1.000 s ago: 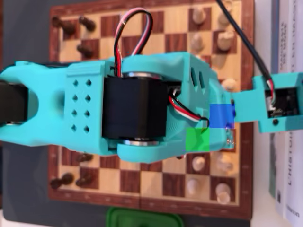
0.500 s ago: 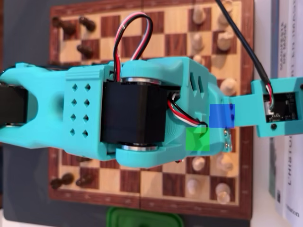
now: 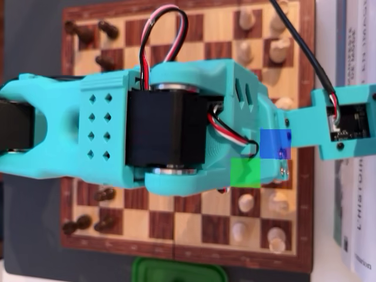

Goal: Play chess

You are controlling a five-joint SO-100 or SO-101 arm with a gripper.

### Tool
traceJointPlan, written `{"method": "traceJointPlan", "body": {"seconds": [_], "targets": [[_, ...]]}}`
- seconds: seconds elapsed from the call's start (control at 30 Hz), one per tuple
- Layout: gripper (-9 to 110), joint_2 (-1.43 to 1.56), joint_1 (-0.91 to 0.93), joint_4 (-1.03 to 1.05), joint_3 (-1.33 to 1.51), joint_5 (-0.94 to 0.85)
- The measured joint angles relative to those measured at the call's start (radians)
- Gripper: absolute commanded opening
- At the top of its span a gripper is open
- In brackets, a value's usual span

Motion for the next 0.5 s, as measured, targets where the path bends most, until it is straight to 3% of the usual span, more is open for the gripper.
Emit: {"method": "traceJointPlan", "body": {"seconds": [0.5], "targets": [[15, 0.000, -0.002, -0.031, 0.000, 0.000]]}}
